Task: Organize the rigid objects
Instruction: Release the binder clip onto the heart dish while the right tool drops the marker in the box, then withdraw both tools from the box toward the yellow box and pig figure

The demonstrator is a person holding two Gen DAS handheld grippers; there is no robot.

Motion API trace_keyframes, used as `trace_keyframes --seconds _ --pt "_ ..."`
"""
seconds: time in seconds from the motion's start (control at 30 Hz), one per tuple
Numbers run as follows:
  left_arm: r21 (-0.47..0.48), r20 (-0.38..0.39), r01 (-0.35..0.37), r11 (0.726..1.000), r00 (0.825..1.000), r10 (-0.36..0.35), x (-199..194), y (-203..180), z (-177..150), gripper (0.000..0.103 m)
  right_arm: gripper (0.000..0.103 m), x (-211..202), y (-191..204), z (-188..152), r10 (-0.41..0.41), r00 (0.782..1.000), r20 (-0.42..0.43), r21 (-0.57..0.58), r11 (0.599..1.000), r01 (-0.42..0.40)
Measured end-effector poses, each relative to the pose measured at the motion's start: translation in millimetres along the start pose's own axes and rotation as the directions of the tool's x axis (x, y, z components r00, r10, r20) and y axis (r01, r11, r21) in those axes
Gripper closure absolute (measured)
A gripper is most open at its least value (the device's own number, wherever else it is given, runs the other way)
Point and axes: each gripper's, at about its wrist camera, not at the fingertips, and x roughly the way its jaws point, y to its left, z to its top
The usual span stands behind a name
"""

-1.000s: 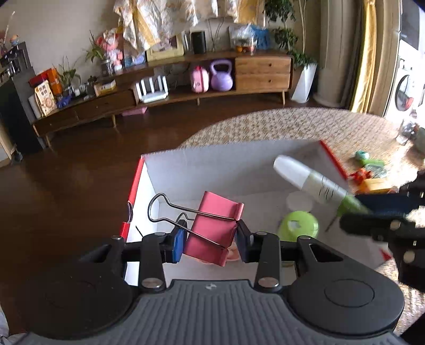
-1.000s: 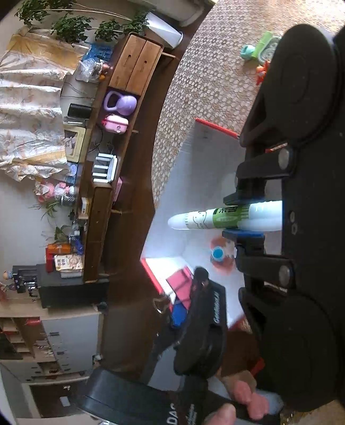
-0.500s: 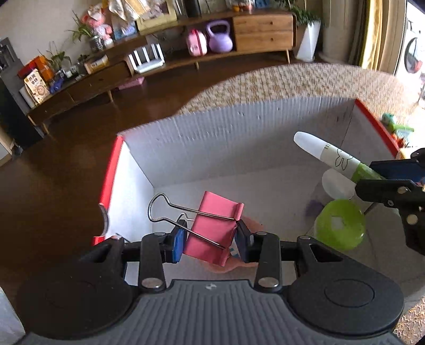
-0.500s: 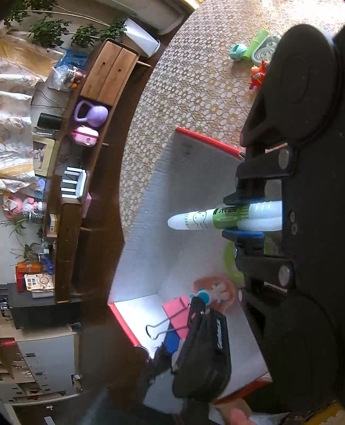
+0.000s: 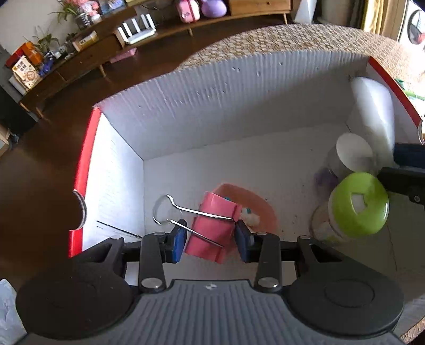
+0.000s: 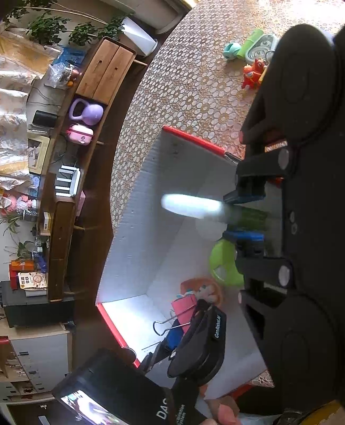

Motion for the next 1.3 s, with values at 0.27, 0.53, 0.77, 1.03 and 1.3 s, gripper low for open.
trace_keyframes --seconds 0.27,0.53,0.77,1.03,1.3 --pt "-0.029 0.010 -0.004 1.000 1.000 0.004 -6.3 1.8 -0.8 0.058 0.071 -10.2 -4.4 -5.9 0.025 1.000 0.006 0.017 1.000 -0.025" --pt "-0.045 0.091 0.007 0.999 0.996 -0.003 -30.7 -5.3 -11.5 0.046 0.058 -32.3 -2.5 -12.3 0.078 0.996 0.032 0.022 0.997 -0.079" --pt "-0.056 0.170 0.005 0.998 0.985 0.005 -63.7 -13.0 -17.5 0.046 0.047 -57.9 -0.5 -17.9 0.122 0.990 0.075 0.036 0.992 -0.125" --pt "-0.049 0.237 0.026 0.998 0.971 -0.014 -98.8 -29.2 -25.0 0.046 0.033 -90.4 -5.7 -30.4 0.153 0.979 0.136 0.052 0.986 -0.161" --pt "-0.051 0.296 0.053 0.997 0.955 -0.036 -127.7 -46.2 -32.1 0.039 0.019 -124.7 -19.3 -46.9 0.169 0.964 0.203 0.078 0.979 -0.188"
